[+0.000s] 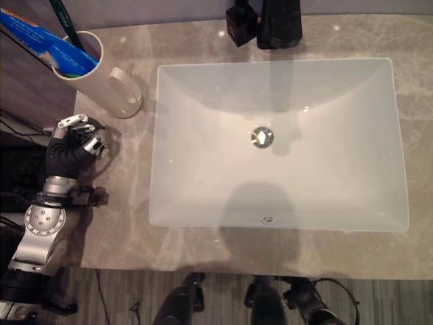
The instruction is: Put brush and paste in cup on sink, flatten towel.
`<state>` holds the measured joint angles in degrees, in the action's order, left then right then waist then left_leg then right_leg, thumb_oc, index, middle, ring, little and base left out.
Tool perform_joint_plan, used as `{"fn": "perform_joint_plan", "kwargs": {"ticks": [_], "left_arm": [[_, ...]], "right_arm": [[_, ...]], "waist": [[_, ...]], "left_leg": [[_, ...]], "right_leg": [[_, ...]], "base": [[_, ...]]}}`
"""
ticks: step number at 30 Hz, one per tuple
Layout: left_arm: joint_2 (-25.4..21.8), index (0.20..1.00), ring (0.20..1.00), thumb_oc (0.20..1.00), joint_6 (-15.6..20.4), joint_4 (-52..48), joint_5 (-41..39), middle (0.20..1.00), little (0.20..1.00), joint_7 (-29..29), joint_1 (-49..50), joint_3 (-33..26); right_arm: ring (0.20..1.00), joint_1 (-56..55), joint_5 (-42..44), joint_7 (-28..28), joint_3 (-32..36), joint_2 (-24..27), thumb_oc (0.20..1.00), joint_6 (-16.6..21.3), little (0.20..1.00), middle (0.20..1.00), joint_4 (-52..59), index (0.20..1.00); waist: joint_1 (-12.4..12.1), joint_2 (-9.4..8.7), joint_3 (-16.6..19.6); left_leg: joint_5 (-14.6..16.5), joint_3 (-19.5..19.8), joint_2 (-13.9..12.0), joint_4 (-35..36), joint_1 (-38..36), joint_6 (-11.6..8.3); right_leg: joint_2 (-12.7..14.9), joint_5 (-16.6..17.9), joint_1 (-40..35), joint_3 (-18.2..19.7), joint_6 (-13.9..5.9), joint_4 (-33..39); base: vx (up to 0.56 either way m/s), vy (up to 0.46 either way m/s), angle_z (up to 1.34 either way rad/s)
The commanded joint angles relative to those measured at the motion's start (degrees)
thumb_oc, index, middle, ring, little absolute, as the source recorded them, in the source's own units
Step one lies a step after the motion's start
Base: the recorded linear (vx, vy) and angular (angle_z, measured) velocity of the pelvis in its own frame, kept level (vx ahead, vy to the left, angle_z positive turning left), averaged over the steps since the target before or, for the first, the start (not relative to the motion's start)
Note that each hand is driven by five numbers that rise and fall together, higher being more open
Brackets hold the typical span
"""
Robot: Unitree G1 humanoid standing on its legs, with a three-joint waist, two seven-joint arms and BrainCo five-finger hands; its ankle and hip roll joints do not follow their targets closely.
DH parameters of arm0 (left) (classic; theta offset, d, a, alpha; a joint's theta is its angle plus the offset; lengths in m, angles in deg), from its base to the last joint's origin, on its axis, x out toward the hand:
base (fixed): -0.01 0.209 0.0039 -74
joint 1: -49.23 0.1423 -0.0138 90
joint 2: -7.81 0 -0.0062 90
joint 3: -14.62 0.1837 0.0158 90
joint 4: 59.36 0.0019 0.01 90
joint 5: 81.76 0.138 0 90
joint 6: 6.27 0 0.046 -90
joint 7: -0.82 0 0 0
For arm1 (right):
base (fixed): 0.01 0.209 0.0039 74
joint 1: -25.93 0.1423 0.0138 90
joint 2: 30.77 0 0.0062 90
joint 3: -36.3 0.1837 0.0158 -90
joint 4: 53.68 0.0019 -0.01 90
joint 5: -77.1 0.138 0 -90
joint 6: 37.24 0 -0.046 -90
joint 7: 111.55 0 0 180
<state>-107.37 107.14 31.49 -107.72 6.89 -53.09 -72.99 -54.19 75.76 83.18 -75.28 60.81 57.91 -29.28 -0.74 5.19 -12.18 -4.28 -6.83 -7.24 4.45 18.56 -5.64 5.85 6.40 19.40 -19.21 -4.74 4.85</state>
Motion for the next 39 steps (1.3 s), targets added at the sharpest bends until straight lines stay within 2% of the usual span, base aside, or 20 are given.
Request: {"fn": "perform_joint_plan", "kwargs": {"ticks": [1, 14, 26, 39], "left_arm": [[-2.6, 0.2, 0.2, 0.2, -1.6, 4.7, 2.5, 0.2, 0.2, 1.2, 1.5, -0.1], [-5.9, 0.2, 0.2, 0.2, -2.4, 12.9, 3.3, 0.2, 0.2, 3.2, -8.3, 4.2], [-4.2, 0.2, 0.2, 0.2, -3.3, 17.7, 3.0, 0.2, 0.2, 4.7, -13.1, 7.2], [-4.1, 0.2, 0.2, 0.2, -2.8, 7.4, 0.4, 0.2, 0.2, 0.1, 5.1, -2.6]], "right_arm": [[1.0, 0.3, -0.4, 0.3, -1.3, -0.5, 1.0, 0.8, 1.0, 1.0, 0.6, 1.0], [1.0, 0.3, 0.4, 0.6, -1.7, -0.2, 1.0, 0.9, 1.0, 1.0, 0.9, 1.0], [1.0, 0.1, 0.5, 0.8, -2.2, -0.4, 1.0, 0.8, 1.0, 1.0, 1.2, 1.0], [1.0, -1.4, 0.1, 0.4, 0.8, 1.0, 1.0, 0.5, 1.0, 1.0, 0.4, 1.0]], "waist": [[1.2, -2.08, -1.2], [2.5, -1.96, -1.3], [3.4, -1.41, -1.3], [1.6, -0.13, -1.1]], "left_leg": [[-0.7, -1.2, 4.6, 0.6, -2.0, 1.46], [-0.5, -2.1, 4.5, 0.6, -1.8, 1.37], [-0.2, -2.5, 4.3, 0.6, -2.7, 1.57], [-0.2, -2.6, 4.2, 0.6, -4.2, 1.59]], "right_leg": [[-1.4, 0.0, -1.0, 5.9, -1.31, -1.9], [-1.6, 0.8, -0.3, 7.1, -1.58, -1.4], [-1.7, -0.1, 0.1, 7.8, -1.26, -3.2], [-2.0, -0.9, -0.8, 7.9, -0.84, -3.3]], "base": [[0.0, 0.0, 0.0], [0.0, 0.0, 0.0], [0.01, 0.005, -0.05], [0.01, -0.006, -0.03]]}}
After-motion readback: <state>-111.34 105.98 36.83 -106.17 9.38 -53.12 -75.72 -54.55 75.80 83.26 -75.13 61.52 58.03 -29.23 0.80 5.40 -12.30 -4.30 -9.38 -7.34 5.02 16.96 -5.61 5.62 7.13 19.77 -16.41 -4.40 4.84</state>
